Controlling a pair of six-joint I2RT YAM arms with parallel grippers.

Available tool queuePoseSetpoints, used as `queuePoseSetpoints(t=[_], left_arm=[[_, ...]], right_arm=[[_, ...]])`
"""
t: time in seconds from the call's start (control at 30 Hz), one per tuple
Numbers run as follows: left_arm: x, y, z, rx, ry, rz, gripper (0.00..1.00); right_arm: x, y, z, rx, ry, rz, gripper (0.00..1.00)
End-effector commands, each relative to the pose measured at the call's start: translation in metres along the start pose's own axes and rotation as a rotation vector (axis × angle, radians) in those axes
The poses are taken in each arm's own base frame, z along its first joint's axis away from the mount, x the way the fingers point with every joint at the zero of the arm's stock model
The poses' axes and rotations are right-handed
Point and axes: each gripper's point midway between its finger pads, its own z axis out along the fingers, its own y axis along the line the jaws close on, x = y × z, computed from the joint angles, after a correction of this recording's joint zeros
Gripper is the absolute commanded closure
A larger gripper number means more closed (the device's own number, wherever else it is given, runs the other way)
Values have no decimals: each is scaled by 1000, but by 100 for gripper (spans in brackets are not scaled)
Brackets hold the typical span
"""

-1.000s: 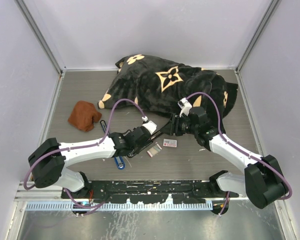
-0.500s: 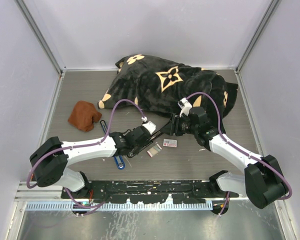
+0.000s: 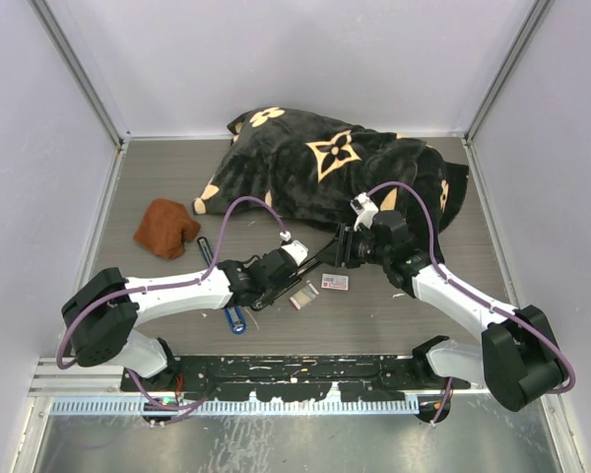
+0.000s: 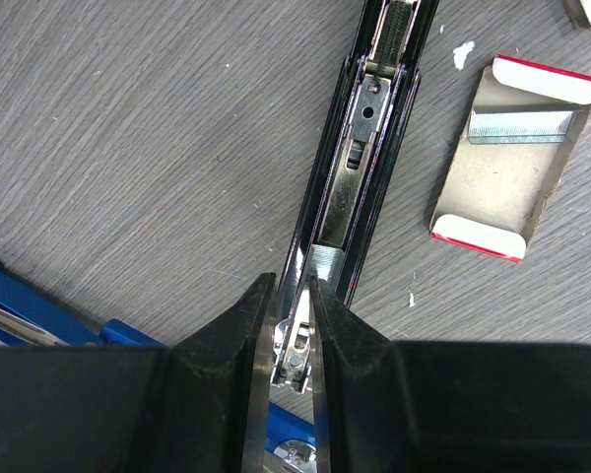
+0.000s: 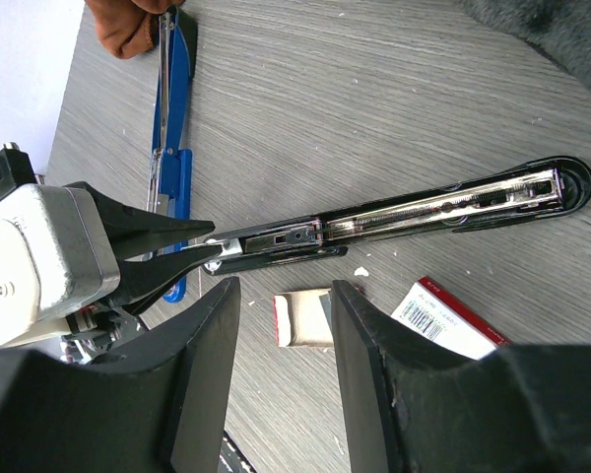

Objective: Load the staples into the stapler
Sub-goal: Pick up the stapler.

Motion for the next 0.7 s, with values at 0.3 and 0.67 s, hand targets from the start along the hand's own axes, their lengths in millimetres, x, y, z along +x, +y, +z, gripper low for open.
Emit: queuePoseSetpoints(t=[0.3, 0.67], left_arm=[[-5, -2, 6, 6, -22, -8, 83], [-18, -1, -5, 29, -87, -58, 100]], right_arm=[[-15, 10, -6, -24, -62, -24, 52], [-23, 12, -14, -2, -91, -18, 52]])
